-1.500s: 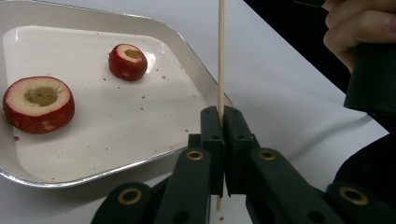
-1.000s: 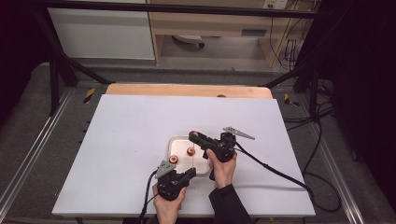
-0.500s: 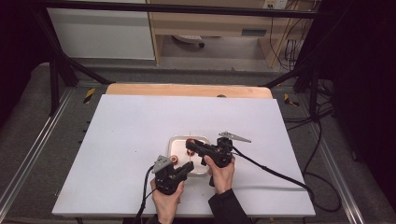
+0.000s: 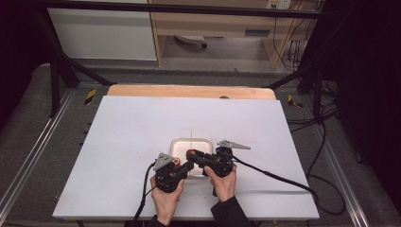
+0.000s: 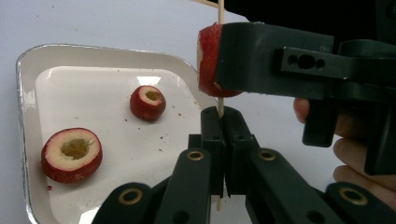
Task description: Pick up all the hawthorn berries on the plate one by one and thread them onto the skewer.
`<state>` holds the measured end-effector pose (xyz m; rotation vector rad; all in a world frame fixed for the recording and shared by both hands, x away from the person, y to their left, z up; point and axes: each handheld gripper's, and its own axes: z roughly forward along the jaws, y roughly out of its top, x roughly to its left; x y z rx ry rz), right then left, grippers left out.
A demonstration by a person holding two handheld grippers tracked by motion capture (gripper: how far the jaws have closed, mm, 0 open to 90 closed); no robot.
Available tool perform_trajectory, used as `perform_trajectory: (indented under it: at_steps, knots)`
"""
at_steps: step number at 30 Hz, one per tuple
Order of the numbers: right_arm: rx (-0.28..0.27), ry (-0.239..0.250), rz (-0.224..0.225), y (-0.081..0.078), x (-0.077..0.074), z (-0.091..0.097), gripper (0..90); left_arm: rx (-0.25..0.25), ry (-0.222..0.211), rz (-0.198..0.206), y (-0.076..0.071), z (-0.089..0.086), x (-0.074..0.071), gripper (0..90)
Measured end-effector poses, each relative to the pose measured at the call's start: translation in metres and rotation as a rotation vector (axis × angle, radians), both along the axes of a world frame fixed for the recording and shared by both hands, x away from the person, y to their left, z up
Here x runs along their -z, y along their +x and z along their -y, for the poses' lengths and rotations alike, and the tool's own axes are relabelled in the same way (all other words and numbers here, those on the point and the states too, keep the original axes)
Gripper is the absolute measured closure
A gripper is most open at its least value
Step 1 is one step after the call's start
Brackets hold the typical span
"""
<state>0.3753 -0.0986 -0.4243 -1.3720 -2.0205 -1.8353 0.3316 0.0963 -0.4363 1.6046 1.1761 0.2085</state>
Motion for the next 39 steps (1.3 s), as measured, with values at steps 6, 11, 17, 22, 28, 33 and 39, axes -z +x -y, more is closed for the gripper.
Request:
perform_trajectory:
  at_steps: [6,11,17,22,28,33,39]
  knots:
    - [-0.028,-0.037,0.017,0.001,-0.002,0.003,50.3,0.013,0.034,0.024,-0.001,-0.004,0.001,88.4]
    - [-0.028,-0.103,0.053,0.004,-0.010,0.010,34.0,0.031,0.099,0.038,-0.003,-0.013,0.002,88.4]
    - [-0.054,-0.220,0.071,0.013,-0.015,0.019,16.2,0.046,0.159,0.046,-0.008,-0.024,0.005,88.3]
    - [-0.087,-0.330,0.066,0.021,-0.012,0.023,9.8,0.044,0.188,0.054,-0.011,-0.031,0.005,88.3]
    - [-0.114,-0.416,0.091,0.026,-0.012,0.027,7.3,0.049,0.214,0.071,-0.015,-0.041,0.005,88.3]
    - [-0.158,-0.517,0.129,0.029,-0.013,0.031,6.2,0.064,0.225,0.071,-0.019,-0.045,0.005,88.3]
    - [-0.189,-0.582,0.134,0.032,-0.013,0.033,6.0,0.077,0.238,0.074,-0.021,-0.049,0.005,88.3]
